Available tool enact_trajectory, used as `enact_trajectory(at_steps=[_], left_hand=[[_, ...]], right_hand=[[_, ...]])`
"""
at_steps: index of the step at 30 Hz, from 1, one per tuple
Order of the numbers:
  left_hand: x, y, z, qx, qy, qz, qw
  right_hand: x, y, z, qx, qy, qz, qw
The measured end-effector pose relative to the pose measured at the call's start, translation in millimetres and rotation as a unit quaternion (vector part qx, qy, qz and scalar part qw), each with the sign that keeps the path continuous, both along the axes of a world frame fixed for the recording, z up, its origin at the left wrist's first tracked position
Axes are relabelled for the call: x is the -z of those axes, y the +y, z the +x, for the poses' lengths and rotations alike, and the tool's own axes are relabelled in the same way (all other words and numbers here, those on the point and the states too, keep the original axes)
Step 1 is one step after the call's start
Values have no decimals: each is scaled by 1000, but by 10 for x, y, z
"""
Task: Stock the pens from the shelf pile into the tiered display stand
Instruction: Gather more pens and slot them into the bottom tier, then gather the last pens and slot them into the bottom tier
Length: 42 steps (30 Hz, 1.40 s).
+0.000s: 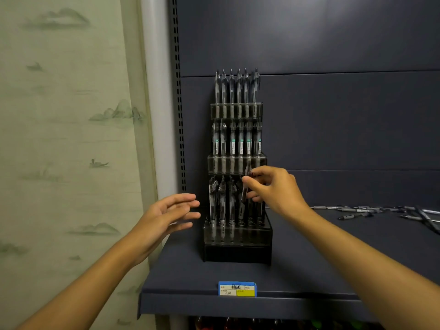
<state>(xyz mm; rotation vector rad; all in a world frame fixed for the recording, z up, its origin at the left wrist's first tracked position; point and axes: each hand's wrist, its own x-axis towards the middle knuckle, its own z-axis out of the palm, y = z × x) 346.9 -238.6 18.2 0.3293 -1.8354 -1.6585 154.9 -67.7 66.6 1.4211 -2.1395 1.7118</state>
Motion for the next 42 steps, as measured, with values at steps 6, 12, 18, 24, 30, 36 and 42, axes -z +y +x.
enact_trajectory(at_steps=[6, 12, 18, 24, 30, 36, 42], left_hand=[[-5, 13, 30, 1, 3, -7, 1000], [-13, 12, 57, -4, 0, -22, 1000], [-204, 161, -69, -3, 6, -113, 994], [-341, 607, -544, 74, 9, -205, 976], [-270, 1262, -1199, 151, 6, -249, 957], [-33, 1794, -2057, 153, -47, -315, 936], [373, 2091, -3206, 88, -149, -393, 903]], right_hand=[[117, -73, -4, 13, 30, 54, 998], [237, -90, -2, 34, 89, 109, 989], [157, 39, 25, 15, 65, 84, 994], [121, 493, -230, 29, 74, 66, 995], [317, 1098, -817, 80, 100, 103, 986], [567, 1607, -1544, 94, 123, 138, 978], [929, 2193, -2537, 120, 113, 227, 960]])
